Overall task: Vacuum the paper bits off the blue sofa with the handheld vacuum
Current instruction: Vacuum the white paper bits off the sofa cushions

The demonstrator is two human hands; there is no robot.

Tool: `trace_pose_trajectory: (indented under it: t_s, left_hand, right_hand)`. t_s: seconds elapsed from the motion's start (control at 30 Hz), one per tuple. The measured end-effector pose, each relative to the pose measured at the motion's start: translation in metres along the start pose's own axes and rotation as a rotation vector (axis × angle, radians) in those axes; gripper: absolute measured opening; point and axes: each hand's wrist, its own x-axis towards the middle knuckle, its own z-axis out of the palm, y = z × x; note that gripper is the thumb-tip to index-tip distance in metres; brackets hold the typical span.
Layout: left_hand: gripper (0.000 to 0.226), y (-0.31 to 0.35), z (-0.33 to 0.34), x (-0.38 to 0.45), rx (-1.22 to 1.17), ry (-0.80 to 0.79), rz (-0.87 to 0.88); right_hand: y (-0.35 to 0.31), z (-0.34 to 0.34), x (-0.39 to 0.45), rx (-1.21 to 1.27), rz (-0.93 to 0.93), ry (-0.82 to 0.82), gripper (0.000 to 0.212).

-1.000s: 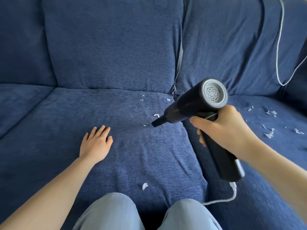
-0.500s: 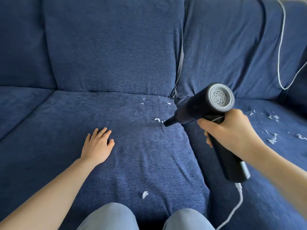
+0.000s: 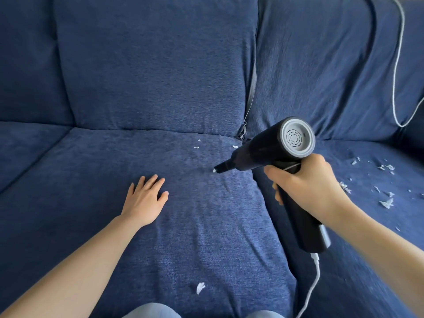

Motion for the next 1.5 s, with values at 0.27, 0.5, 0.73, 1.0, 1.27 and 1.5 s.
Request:
trace_pose_trajectory:
  t_s: [0.27,0.5,0.73,1.0,1.27,1.5]
  left_hand:
    - [0.056,0.003,0.003,0.02,-0.018,0.016,0.006]
    - [0.056,0.005,0.005,0.03,-0.02,0.023,0.012]
    - [0.056,0.003,0.006,0.037,-0.02,0.023,0.03]
    - [0.055,-0.001,0.009,0.054,-0.013,0.039,0.055]
    - [0.055,0.0,0.012,0.067,0.002,0.056,0.047]
    - [0.056,-0.001,0.014,0.067,0.03,0.073,0.047]
  right_hand:
    - [0.001,0.011,0.017,0.051,0.002,-0.035,0.032]
    - [-0.003,0.03,0.029,0.023,-0.062,-0.007,0.032]
    - [-0.015,0.055,0.055,0.083,-0.086,0.007,0.032]
    - [-0.021,0.088,0.098,0.142,-0.09,-0.004,0.035]
    - [-0.018,0.106,0.129,0.099,-0.082,0.053,0.036]
    - [-0.014,0.11,0.146,0.145,-0.042,0.058,0.036]
